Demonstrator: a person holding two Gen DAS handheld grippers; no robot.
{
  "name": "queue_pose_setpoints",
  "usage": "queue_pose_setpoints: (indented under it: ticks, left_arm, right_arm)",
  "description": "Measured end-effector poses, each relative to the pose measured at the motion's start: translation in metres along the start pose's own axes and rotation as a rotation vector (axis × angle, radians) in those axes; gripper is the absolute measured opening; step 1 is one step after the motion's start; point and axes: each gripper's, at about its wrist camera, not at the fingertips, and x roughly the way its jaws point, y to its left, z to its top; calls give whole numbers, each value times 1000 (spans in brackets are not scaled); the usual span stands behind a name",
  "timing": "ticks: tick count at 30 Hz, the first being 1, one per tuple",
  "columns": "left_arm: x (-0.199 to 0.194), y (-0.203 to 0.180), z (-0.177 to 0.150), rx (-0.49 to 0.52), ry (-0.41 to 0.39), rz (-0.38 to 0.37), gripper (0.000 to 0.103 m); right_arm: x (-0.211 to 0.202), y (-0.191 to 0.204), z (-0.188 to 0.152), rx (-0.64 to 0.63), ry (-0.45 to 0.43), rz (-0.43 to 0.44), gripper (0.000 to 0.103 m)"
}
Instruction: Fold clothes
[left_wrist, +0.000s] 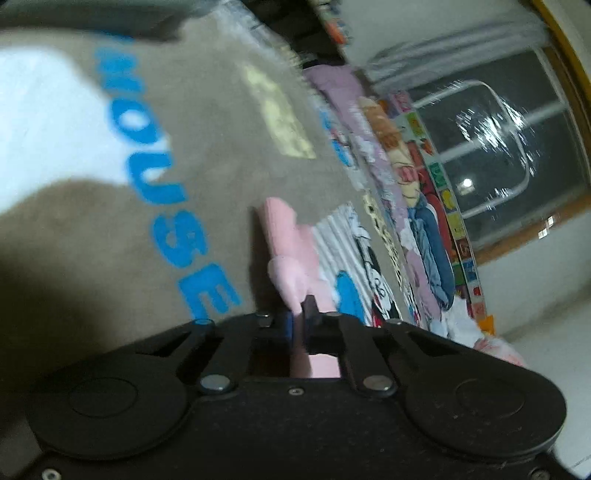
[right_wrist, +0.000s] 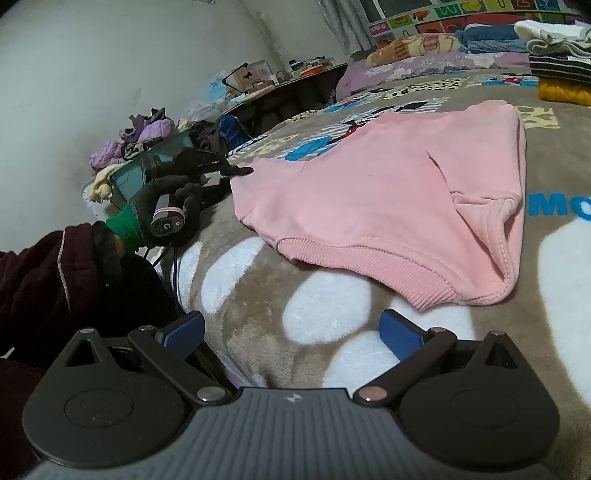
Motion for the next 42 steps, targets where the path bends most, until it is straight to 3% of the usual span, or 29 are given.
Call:
queue_pose_setpoints:
  ticks: [4,9,17,23,24,25,27,32,35,42]
  left_arm:
    - [-10,-41,-18,208,-18,-46,1]
    - [-27,-96,-62,508,-20,-137,1]
    - [-22,-151,-164,990,82,-205,1]
    - [-6,-159,-220,1209,172,-201,2]
    - [-3,-158,-227,1230,201,-208,7]
    - [-1,-156,-233,1248,232,-219,25]
    - [-1,-153,-240,1266,291,-260,51]
    - [-28,-158,-217,1217,305,-355,51]
    - [-43,-151,-188,1122,243,-321,51]
    - [-58,-109,-133,832,143,-143,51]
  right_arm:
    - [-1,3,2,-8,6,-14,100]
    - [-17,2,7,47,-39,-2,79]
    - [-39,-13,12,214,-159,20,79]
    - [-45,-38,7,437,-252,54,79]
    - [-45,-44,5,483,-271,64,79]
    - [-45,-48,4,521,-287,70,79]
    - [-44,-56,0,593,-316,77,79]
    - [-39,-65,4,657,-352,65,79]
    - [-27,-66,17,654,-341,52,79]
    - [15,-67,46,728,-312,-12,79]
